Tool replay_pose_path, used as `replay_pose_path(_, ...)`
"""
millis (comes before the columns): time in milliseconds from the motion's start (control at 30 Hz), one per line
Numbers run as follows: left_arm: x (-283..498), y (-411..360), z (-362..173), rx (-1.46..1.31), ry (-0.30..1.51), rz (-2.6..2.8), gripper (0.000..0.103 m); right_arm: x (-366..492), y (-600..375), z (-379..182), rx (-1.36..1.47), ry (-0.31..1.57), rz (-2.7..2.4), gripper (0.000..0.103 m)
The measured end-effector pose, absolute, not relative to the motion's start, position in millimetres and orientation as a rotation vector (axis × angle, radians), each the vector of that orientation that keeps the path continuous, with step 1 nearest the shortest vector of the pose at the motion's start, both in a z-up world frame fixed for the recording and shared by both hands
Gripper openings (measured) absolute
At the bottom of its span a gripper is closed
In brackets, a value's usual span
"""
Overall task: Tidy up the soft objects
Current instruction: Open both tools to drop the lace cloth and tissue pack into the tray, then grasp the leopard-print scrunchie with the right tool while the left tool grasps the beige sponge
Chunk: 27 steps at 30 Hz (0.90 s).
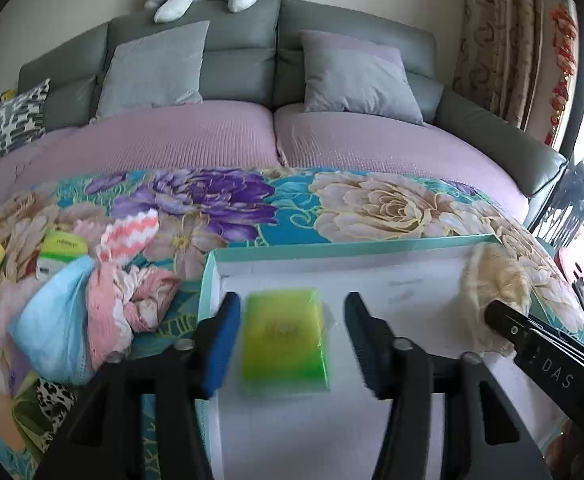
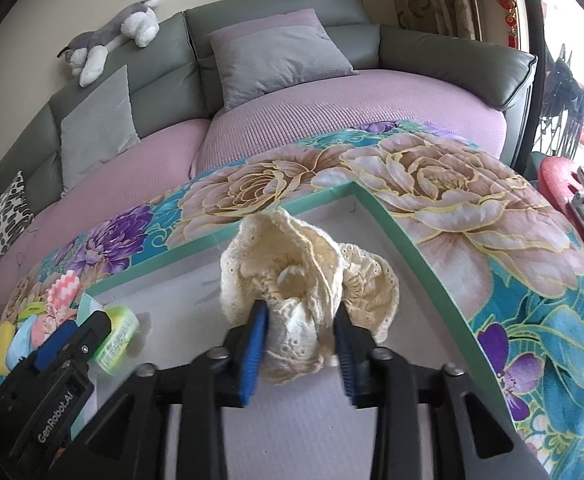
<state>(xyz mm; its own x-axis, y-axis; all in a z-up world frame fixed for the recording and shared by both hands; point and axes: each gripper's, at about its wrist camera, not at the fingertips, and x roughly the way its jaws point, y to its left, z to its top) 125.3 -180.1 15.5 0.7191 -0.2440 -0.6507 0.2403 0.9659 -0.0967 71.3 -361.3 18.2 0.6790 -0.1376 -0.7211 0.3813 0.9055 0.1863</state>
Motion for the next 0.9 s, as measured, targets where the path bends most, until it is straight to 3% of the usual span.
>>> replay_pose_path(33,125,-180,17,-0.007,0.711,-0.271,0.062,71,-361,20,0.337,0.767,-0.301,0.057)
replay_pose_path(167,122,-176,29,-0.021,0.686,-0.285,0.068,68,-362,25,0.339,0.745,-0.303,0.057)
replay_pose_path(233,120,-171,38,-0.047,0.673,-0.301,0.088,66,-361,28,0.334,0.733,-0.306,0.057)
replay_pose_path(500,120,-128,68,-0.091,0.666,-0.169,0.096,64,-344,47,0.288,0.677,-0.267,0.059)
replay_pose_path(900,101,11,85,-0.177,0.651,0.26,0.097,77,-267,57,0.207,0.684,-0.054,0.059)
